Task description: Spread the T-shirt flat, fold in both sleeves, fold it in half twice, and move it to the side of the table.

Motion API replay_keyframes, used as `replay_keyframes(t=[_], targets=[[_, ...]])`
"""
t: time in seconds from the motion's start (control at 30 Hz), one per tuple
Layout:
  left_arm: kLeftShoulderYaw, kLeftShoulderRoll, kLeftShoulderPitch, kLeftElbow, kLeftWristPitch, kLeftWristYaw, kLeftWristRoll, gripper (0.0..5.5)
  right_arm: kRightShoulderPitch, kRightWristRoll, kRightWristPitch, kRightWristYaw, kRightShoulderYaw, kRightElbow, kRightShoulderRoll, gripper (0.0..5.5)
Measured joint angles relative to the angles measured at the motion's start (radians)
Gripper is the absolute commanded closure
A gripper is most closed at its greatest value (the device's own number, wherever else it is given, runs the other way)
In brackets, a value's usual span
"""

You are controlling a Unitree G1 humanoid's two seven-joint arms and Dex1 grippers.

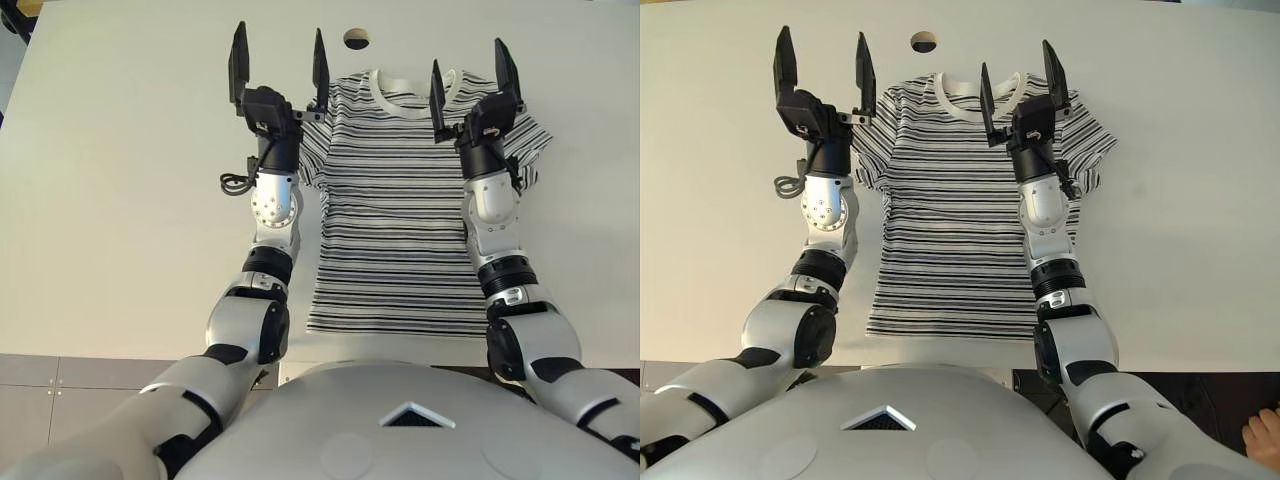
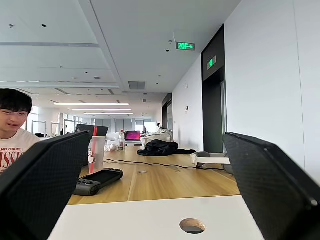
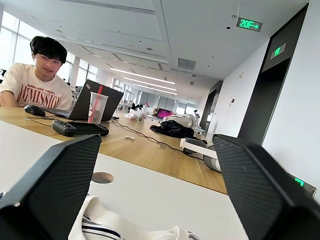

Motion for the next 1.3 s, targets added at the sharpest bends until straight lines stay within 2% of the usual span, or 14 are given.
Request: replay_keyframes(t=[0.13,0.2,0.3,0.37,0.43,0.57,1.03,1.2,1.3], targets=[[-0.007,-0.005,0.000,-0.013,0.000,0.001,0.006,0.66,0.015,-0.073,-0.019,-0.024,-0.003,-0.064,-0.017,1.38],[-0.010,-0.005,0.001,-0.041,0.001,0.002,0.014,0.66,0.073,-0.192,-0.042,-0.009,0.009,-0.230,-0.101,1.38],[-0.010,0.008,0.002,-0.077,0.005,0.002,0.022,0.66,0.224,-0.375,-0.057,0.112,0.065,-0.453,-0.267,1.38],[-0.006,0.025,0.008,-0.095,0.021,0.009,0.029,0.66,0.381,-0.487,-0.056,0.284,0.176,-0.606,-0.411,1.38],[-0.004,0.034,0.010,-0.108,0.032,0.020,0.031,0.66,0.434,-0.520,-0.040,0.361,0.236,-0.668,-0.443,1.38],[-0.001,0.059,0.010,-0.136,0.044,0.034,0.041,0.66,0.430,-0.566,0.017,0.423,0.275,-0.718,-0.469,1.38],[0.072,0.216,0.023,-0.215,0.112,0.142,0.120,0.66,0.439,-0.567,0.035,0.450,0.373,-0.788,-0.535,1.38],[0.047,0.302,0.050,-0.183,0.175,0.243,0.294,0.66,0.445,-0.572,0.038,0.387,0.362,-0.795,-0.501,1.38],[-0.011,0.408,0.065,-0.176,0.294,0.303,0.465,0.66,0.443,-0.421,0.039,0.311,0.287,-0.883,-0.444,1.38]])
